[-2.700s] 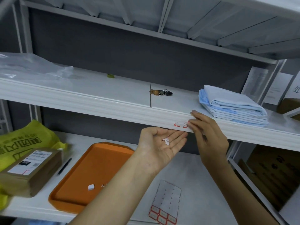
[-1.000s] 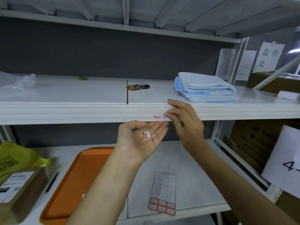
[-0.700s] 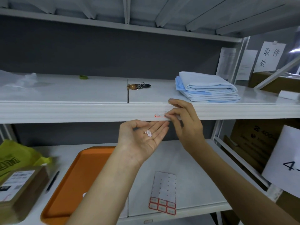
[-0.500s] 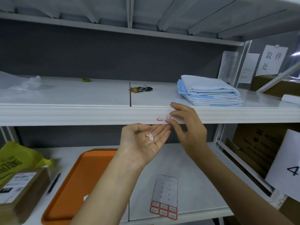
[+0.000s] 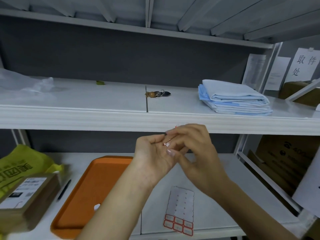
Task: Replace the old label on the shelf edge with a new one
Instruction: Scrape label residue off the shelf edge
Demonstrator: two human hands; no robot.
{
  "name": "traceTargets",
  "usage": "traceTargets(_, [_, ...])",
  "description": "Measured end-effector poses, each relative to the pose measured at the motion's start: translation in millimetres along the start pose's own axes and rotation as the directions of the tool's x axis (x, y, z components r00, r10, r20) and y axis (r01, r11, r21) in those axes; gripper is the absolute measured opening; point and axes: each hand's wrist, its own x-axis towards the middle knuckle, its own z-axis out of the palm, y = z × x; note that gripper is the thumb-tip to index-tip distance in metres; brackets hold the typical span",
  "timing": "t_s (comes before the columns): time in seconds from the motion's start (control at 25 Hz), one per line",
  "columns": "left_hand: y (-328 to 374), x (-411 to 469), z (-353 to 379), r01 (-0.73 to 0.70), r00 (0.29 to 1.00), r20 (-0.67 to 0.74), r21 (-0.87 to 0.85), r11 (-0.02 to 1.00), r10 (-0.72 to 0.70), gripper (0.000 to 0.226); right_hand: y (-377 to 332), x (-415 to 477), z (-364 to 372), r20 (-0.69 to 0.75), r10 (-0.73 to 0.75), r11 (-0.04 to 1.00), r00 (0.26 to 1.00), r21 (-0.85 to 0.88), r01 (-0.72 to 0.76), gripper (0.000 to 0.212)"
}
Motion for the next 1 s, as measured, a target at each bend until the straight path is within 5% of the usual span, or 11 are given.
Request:
traceTargets(0.12, [-2.0, -2.4, -3.1, 0.031, 0.999, 0.014, 0.017, 0.999, -0.031, 0.047, -8.0, -8.0, 6.6, 0.025, 0.183, 0.983, 0.983, -0.02, -0.183, 0.009])
traceTargets(0.4, [-15.4, -1.1, -12.3, -0.009, 0.998, -0.066, 0.063, 0.998, 0.013, 0.042, -12.9, -15.2, 8.2, -0.044, 0.306, 0.952, 0.951, 0.04, -0.305, 0.02])
traceTargets(0.6, [-20.3, -3.6, -17.0, -0.08, 0.986, -0.139, 0.059, 0.995, 0.088, 0.04, -25.0, -22.4, 2.6, 0.08, 0.043, 0.97, 0.996, -0.241, -0.022, 0.01])
traceTargets(0.72, [-20.5, -0.9, -20.0, -0.148, 0.966, -0.203, 0.062, 0.987, 0.157, 0.041, -34.9, -35.0, -0.1, 0.216, 0.028, 0.933, 0.976, -0.355, 0.052, 0.033])
traceTargets(1.0, [-26.9, -2.0, -26.3, -0.145, 0.966, -0.221, -0.035, 0.989, 0.134, 0.04, -32.5, -39.0, -5.6, 0.291, 0.072, 0.966, 0.954, -0.26, 0.006, 0.037])
